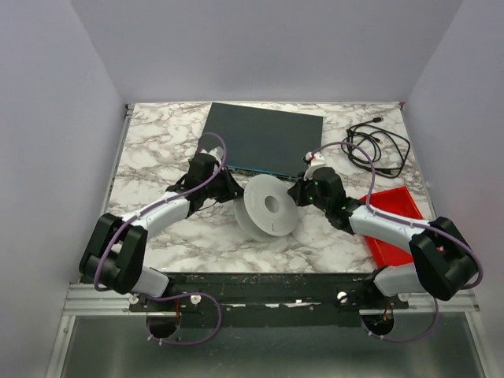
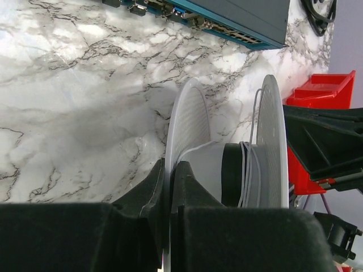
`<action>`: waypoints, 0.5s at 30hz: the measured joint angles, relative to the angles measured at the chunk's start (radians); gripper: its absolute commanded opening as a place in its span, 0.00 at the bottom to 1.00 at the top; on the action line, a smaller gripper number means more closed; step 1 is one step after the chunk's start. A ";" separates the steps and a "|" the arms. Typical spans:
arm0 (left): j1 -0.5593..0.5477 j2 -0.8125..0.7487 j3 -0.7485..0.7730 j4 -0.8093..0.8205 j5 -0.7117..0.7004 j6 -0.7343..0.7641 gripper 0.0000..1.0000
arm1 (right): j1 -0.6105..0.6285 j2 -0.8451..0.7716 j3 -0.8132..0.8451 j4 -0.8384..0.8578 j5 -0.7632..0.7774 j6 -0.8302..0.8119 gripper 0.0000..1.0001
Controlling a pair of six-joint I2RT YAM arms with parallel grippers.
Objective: Wrap the cables
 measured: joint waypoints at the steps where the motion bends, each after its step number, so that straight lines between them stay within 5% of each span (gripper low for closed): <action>1: 0.000 0.004 0.008 -0.009 -0.002 0.002 0.07 | 0.000 0.001 0.002 0.000 0.000 0.003 0.01; 15: 0.004 0.089 0.061 -0.052 -0.033 0.044 0.24 | -0.001 0.042 0.019 0.025 0.000 0.076 0.01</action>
